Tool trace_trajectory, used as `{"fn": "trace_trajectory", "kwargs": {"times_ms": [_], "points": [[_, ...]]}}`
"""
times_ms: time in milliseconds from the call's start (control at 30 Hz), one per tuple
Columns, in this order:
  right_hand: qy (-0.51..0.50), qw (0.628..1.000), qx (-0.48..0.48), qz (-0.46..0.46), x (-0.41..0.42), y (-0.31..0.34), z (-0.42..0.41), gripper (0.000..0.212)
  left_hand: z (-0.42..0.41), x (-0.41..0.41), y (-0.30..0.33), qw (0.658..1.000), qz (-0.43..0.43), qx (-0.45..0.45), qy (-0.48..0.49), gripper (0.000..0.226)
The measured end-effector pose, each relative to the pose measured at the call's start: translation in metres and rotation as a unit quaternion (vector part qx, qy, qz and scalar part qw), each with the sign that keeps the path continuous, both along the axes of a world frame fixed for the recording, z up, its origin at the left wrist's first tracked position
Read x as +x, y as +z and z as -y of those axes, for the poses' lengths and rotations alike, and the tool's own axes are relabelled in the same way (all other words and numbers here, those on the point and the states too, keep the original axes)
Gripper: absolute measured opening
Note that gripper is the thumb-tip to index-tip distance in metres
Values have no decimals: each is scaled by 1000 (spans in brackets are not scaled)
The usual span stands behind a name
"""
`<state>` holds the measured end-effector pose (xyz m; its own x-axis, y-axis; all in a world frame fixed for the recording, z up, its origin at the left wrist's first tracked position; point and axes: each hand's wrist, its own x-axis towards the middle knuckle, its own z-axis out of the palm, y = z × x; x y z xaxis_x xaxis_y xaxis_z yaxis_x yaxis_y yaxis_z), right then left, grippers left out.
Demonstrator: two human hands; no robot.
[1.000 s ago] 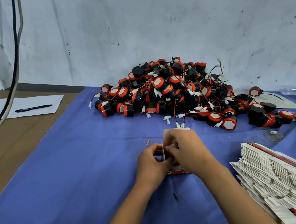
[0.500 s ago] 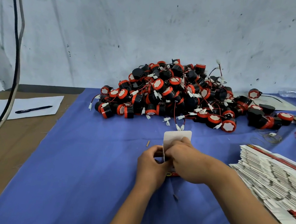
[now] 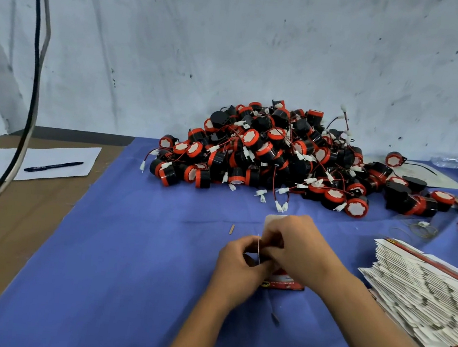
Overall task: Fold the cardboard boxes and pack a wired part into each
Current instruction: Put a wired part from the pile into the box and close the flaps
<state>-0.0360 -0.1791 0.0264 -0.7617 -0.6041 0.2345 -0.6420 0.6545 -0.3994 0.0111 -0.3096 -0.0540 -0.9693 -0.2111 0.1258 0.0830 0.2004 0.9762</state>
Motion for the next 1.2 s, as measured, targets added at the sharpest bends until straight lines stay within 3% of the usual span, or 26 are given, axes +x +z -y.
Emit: {"fn": "trace_trajectory", "kwargs": {"times_ms": [167, 400, 533, 767, 833, 900, 967, 1067, 1133, 1200], "points": [[-9, 997, 75, -5, 0, -5, 6, 23, 12, 5, 2, 997, 17, 6, -69, 48], [79, 985, 144, -44, 6, -17, -11, 36, 11, 4, -2, 999, 1, -3, -40, 41], [45, 984, 157, -71, 12, -26, -16, 54, 12, 4, -2, 1000, 11, 4, -25, 43], [14, 977, 183, -106, 19, -37, -16, 51, 14, 6, 1, 999, 10, 7, -40, 51], [11, 978, 174, -111, 16, -39, -14, 50, 18, 9, 4, 995, 16, 46, -87, 49], [9, 979, 167, -115, 11, -41, -13, 49, 22, 10, 7, 981, 39, 147, -118, 41], [13, 983, 147, -112, 8, -44, -13, 46, 19, 8, 8, 972, 59, 214, -72, 29], [57, 990, 63, -116, 9, -51, -15, 35, 7, 2, 1, 989, 48, 135, 28, 22], [64, 988, -66, -122, 8, -56, -24, 31, -3, -4, -2, 992, 37, 102, 64, 24], [47, 972, -218, -72, 3, -58, -33, 33, -8, -9, -4, 994, 27, 53, 96, 27]]}}
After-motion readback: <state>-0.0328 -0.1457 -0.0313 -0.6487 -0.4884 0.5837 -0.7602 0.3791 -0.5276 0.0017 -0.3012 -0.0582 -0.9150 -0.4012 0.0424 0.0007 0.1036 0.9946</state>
